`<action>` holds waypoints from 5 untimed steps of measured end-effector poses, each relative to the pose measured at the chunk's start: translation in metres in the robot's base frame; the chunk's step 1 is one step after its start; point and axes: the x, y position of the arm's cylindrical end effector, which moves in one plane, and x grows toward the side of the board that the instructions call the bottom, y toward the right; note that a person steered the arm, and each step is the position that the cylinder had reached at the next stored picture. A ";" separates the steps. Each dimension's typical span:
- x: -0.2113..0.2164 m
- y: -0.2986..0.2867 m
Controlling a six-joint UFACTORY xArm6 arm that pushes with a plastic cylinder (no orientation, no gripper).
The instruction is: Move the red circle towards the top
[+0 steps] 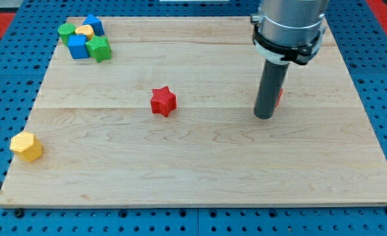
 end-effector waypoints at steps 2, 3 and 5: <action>-0.023 0.007; -0.033 0.007; -0.045 0.015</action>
